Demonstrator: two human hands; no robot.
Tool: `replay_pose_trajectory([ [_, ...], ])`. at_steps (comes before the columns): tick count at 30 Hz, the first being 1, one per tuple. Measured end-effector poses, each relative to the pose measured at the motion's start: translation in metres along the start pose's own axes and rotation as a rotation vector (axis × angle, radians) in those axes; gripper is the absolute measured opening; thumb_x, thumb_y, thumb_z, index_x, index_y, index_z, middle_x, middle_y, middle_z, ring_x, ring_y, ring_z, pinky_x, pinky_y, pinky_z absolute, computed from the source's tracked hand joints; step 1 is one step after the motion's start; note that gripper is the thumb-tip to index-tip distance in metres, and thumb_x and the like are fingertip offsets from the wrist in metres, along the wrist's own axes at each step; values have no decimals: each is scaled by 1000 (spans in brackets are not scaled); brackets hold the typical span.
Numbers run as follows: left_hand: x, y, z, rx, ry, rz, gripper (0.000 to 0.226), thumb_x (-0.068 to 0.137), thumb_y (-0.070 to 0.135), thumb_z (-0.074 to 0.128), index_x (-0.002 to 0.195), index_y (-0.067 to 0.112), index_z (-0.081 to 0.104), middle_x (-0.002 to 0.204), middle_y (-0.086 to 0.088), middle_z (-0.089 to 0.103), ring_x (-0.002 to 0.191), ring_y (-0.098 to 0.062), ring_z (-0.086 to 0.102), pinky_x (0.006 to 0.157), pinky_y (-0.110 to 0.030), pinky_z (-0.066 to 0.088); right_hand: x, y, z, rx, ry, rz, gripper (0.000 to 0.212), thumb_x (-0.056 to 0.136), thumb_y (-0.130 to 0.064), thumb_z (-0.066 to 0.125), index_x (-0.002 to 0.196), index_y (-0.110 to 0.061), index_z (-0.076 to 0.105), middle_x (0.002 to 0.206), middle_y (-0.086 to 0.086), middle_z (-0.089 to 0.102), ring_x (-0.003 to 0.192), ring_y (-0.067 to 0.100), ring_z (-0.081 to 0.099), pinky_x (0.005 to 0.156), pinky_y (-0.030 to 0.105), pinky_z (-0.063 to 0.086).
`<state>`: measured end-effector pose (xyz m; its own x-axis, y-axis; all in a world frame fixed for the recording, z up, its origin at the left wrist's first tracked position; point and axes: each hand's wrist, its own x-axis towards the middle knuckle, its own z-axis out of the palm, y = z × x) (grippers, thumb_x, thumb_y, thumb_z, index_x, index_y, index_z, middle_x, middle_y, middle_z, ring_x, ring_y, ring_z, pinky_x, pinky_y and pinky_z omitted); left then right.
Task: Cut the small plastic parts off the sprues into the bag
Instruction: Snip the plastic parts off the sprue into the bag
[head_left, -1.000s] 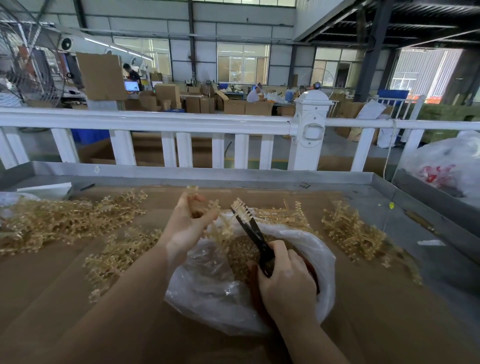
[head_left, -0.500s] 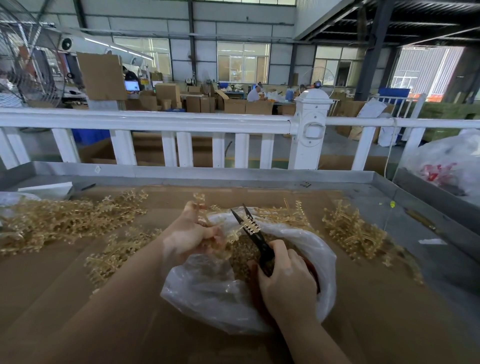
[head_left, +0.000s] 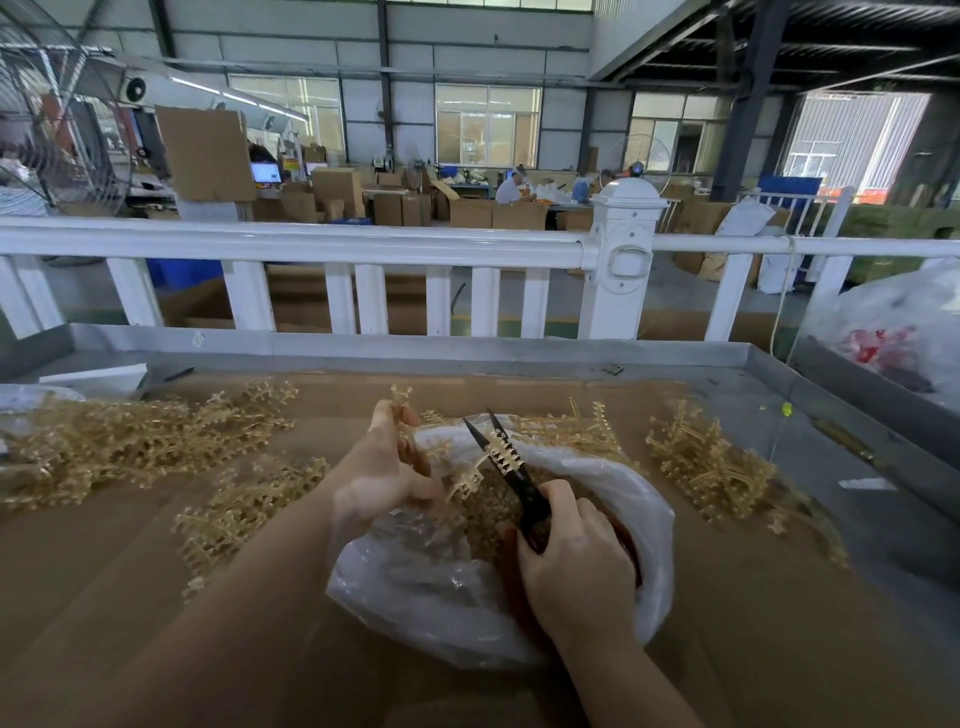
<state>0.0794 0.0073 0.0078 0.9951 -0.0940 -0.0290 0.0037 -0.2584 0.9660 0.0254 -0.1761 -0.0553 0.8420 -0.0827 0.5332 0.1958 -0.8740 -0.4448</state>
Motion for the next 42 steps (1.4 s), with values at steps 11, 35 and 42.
replay_pose_trajectory([
  [11, -3, 3, 2, -198, 50, 29, 37, 91, -12, 50, 101, 21, 38, 91, -16, 58, 63, -19, 71, 52, -28, 56, 0, 0, -1, 13, 23, 7, 35, 85, -35, 65, 114, -18, 56, 96, 0, 61, 93, 20, 58, 73, 30, 49],
  [35, -7, 8, -7, -846, 574, 43, 32, 84, 11, 69, 108, 11, 48, 90, -8, 68, 69, -18, 68, 69, -33, 59, 0, 1, 6, -45, 26, 51, 50, 81, -22, 70, 126, -5, 57, 100, 13, 65, 95, 32, 60, 80, 40, 51],
  [42, -20, 23, 15, -461, -220, -118, 22, 67, 8, 75, 86, 0, 69, 66, -9, 64, 55, -18, 62, 56, -30, 56, 0, 1, 6, -25, 35, 57, 45, 81, -21, 69, 122, -5, 59, 97, 13, 66, 93, 32, 61, 78, 41, 51],
])
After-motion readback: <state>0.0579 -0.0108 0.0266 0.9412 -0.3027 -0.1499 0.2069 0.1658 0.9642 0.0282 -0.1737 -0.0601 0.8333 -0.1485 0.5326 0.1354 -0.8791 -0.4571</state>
